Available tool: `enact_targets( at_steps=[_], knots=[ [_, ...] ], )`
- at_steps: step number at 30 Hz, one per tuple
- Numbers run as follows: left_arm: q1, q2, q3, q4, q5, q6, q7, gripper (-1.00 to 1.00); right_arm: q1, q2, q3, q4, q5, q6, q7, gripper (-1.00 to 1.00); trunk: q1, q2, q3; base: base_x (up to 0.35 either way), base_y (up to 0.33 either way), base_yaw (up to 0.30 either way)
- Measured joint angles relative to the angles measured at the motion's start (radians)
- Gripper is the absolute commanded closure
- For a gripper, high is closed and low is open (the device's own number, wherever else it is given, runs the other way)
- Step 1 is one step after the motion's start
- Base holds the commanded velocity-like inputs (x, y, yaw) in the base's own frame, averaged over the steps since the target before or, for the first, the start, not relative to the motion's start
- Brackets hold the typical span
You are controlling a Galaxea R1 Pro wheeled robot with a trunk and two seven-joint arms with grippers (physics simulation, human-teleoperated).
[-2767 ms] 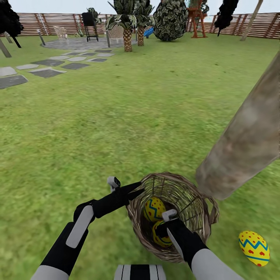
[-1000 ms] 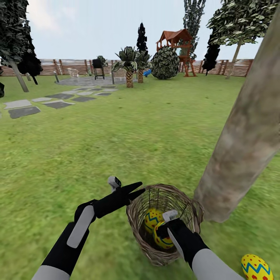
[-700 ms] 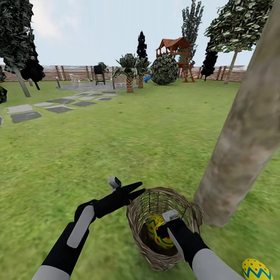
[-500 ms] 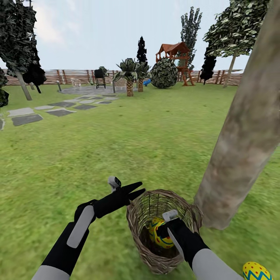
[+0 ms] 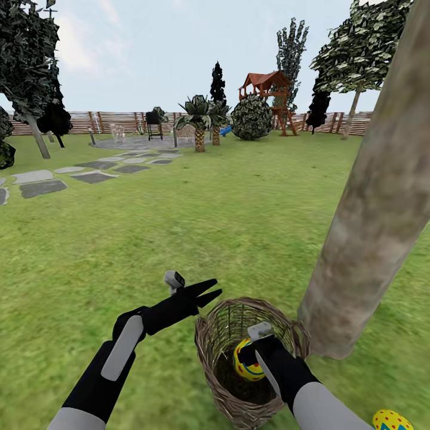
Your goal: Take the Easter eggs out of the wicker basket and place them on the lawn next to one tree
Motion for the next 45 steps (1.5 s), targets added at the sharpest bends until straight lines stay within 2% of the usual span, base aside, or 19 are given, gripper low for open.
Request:
enact_targets(
  at_steps=[6,10,15,17,18,20,23,25,28,32,33,36,39,45],
  knots=[
    [-0.004,0.000,0.001,-0.009,0.001,0.009,0.003,-1.00,0.000,0.001,0.001,0.000,0.000,-0.002,0.001,1.00,-0.023,0.042,0.019,0.000,0.000,0.000],
    [-0.013,0.000,0.002,-0.013,0.000,0.016,0.004,-1.00,0.000,-0.008,-0.004,-0.004,0.002,-0.004,0.000,1.00,-0.038,0.070,0.031,0.000,0.000,0.000],
    [-0.038,-0.005,-0.013,-0.002,-0.001,0.015,0.040,-1.00,0.000,-0.009,-0.005,-0.031,0.001,0.003,-0.002,1.00,-0.057,0.105,0.047,0.000,0.000,0.000],
    [-0.038,-0.008,-0.036,-0.009,0.000,0.016,0.071,-1.00,0.000,-0.008,-0.007,-0.158,-0.002,0.017,-0.001,1.00,-0.065,0.119,0.053,0.000,0.000,0.000],
    [-0.038,-0.009,-0.044,-0.011,0.001,0.016,0.078,-1.00,0.000,-0.010,-0.010,-0.229,-0.003,0.049,-0.001,1.00,-0.069,0.126,0.056,0.000,0.000,0.000],
    [-0.038,-0.008,-0.048,-0.013,0.001,0.017,0.082,-1.00,0.004,-0.011,-0.041,-0.331,-0.023,0.105,0.000,1.00,-0.077,0.140,0.063,0.000,0.000,0.000],
    [-0.038,-0.007,-0.048,-0.016,0.002,0.018,0.082,-1.00,0.009,-0.012,-0.053,-0.378,-0.041,0.121,0.001,1.00,-0.088,0.161,0.072,0.000,0.000,0.000],
    [-0.038,0.000,-0.048,-0.026,0.004,0.019,0.080,-1.00,0.010,-0.011,-0.053,-0.402,-0.042,0.178,0.001,1.00,-0.096,0.175,0.078,0.000,0.000,0.000],
    [-0.038,0.003,-0.046,-0.042,0.007,0.020,0.080,-1.00,0.011,-0.010,-0.051,-0.408,-0.041,0.230,0.000,1.00,-0.107,0.196,0.088,0.000,0.000,0.000],
    [-0.038,0.005,-0.045,-0.049,0.009,0.021,0.080,-1.00,0.011,-0.022,-0.051,-0.409,-0.041,0.241,0.001,1.00,-0.123,0.224,0.100,-0.044,0.000,0.000],
    [-0.038,0.005,-0.045,-0.053,0.009,0.021,0.080,-1.00,0.011,-0.025,-0.051,-0.410,-0.041,0.244,0.002,1.00,-0.126,0.231,0.103,-0.264,0.000,0.000],
    [-0.038,0.004,-0.046,-0.056,0.005,0.021,0.080,-1.00,0.011,-0.028,-0.052,-0.422,-0.040,0.311,0.005,1.00,-0.137,0.252,0.113,-0.318,0.000,0.000],
    [-0.038,0.004,-0.047,-0.056,0.003,0.021,0.081,-1.00,0.011,-0.031,-0.052,-0.430,-0.040,0.327,0.016,1.00,-0.149,0.273,0.122,-0.336,0.000,0.000],
    [-0.038,0.002,-0.047,-0.055,0.002,0.021,0.081,-1.00,0.011,-0.055,-0.054,-0.432,-0.041,0.325,0.130,1.00,-0.172,0.315,0.141,-0.277,0.000,0.000]
  ],
)
